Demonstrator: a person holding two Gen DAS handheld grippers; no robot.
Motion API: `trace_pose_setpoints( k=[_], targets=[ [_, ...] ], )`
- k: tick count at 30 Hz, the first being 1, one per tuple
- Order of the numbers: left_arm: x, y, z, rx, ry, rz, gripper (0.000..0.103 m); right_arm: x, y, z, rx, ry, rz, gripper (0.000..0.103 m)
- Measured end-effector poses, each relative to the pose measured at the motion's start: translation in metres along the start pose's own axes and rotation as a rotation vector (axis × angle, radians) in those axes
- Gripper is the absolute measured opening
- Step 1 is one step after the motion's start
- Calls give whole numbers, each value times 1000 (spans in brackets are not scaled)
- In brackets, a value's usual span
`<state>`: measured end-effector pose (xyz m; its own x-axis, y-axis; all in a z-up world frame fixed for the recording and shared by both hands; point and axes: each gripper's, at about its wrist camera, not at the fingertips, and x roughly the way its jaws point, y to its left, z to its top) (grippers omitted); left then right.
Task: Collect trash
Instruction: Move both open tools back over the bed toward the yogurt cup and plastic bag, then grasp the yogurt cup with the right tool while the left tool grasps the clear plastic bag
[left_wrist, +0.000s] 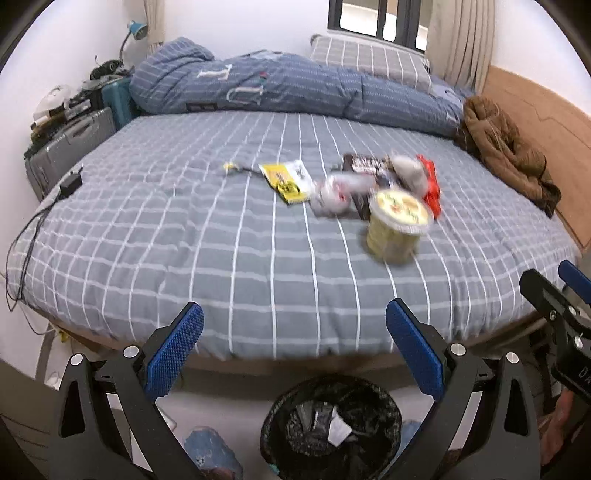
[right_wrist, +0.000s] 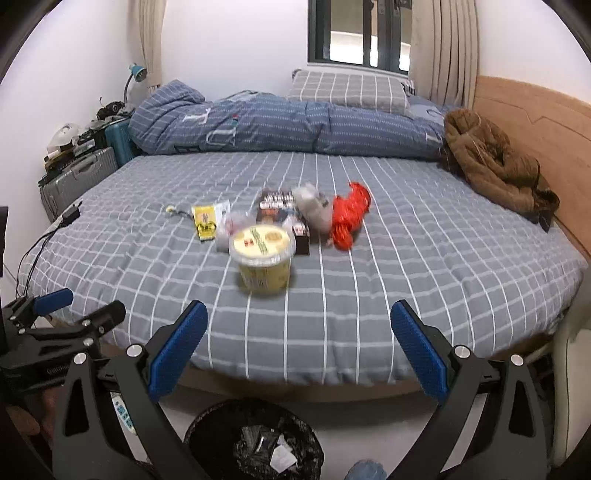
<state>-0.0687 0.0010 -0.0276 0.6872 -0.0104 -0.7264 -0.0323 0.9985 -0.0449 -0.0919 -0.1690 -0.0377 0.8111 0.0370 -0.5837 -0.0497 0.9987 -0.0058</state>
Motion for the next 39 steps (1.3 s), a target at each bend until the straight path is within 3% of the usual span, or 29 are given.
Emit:
trace_pose_setpoints(
  k=[9, 17, 26, 39],
  targets=[
    [14, 13, 56, -7, -43, 7, 97, 28, 7, 40, -30, -22, 12, 95],
    [45, 25, 82, 0, -54, 17, 97, 83, 20, 55, -32, 7, 33, 95],
    [90, 41, 71, -3, 0, 34, 97, 148, 37, 42, -43, 88, 53, 95],
    [109, 47, 65, 24, 27, 28, 97, 183, 42, 38, -24, 122, 41, 95]
  ],
)
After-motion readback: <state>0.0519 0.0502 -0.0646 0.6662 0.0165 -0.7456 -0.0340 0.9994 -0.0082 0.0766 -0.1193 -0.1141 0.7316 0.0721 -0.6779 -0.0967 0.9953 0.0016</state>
